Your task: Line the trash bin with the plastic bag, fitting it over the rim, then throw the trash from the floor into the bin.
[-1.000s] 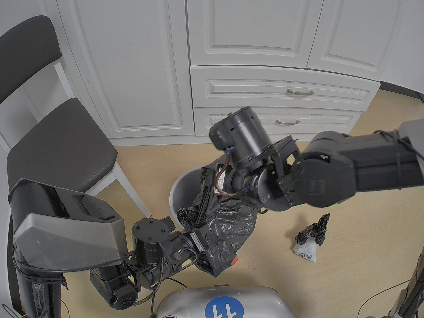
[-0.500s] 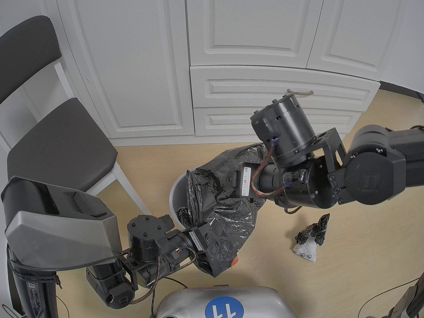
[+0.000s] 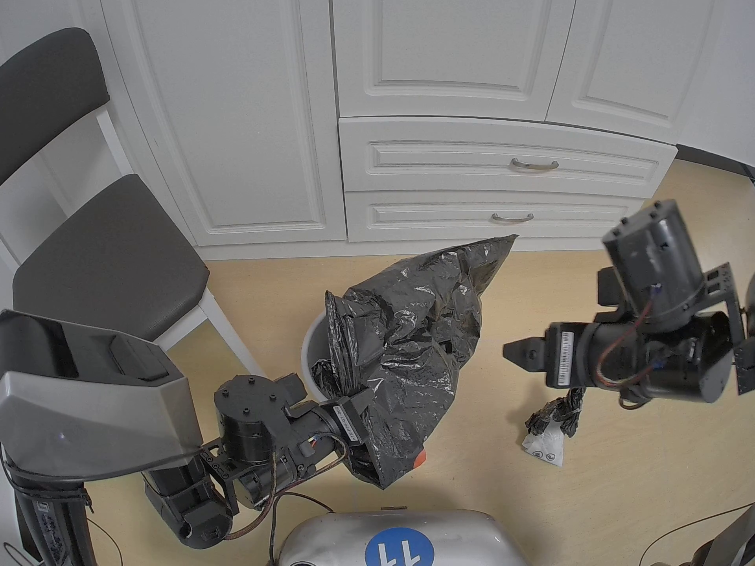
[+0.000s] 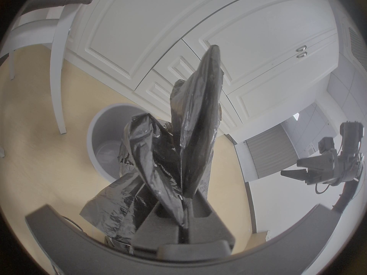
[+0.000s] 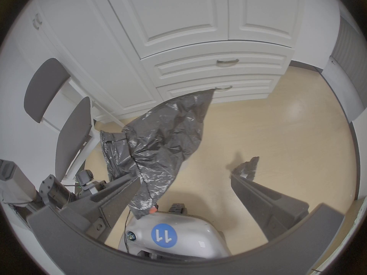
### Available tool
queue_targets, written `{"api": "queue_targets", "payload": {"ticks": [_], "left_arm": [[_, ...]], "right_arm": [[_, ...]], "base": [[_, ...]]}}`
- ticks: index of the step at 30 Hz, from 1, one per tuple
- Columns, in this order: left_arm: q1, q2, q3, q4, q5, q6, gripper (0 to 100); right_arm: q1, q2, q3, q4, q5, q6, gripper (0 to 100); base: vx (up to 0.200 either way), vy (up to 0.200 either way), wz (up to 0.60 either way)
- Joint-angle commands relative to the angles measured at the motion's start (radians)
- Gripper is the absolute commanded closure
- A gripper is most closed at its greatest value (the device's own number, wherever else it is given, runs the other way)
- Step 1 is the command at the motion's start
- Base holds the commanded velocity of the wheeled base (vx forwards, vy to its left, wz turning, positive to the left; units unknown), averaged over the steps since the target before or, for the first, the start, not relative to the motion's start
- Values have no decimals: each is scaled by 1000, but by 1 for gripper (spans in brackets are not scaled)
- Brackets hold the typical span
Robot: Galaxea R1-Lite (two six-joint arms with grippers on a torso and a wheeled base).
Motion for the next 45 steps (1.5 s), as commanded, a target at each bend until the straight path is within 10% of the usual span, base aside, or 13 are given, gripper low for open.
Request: {"api": "queue_targets", "payload": {"ticks": [1,28,45], "left_arm": [[-1,-33,14,0,-10,5,100],[9,-133,58,18,-94,118,100],[46,-417,-81,587,-131,215,100]], "right_arm": [[-48,-184,120,3,1,-18,0],[-106,-433,298,14,17,-170,0],[-109,-456,294,1,16,-262,0]], "base": [[0,0,0],[0,0,0],[0,0,0]]}}
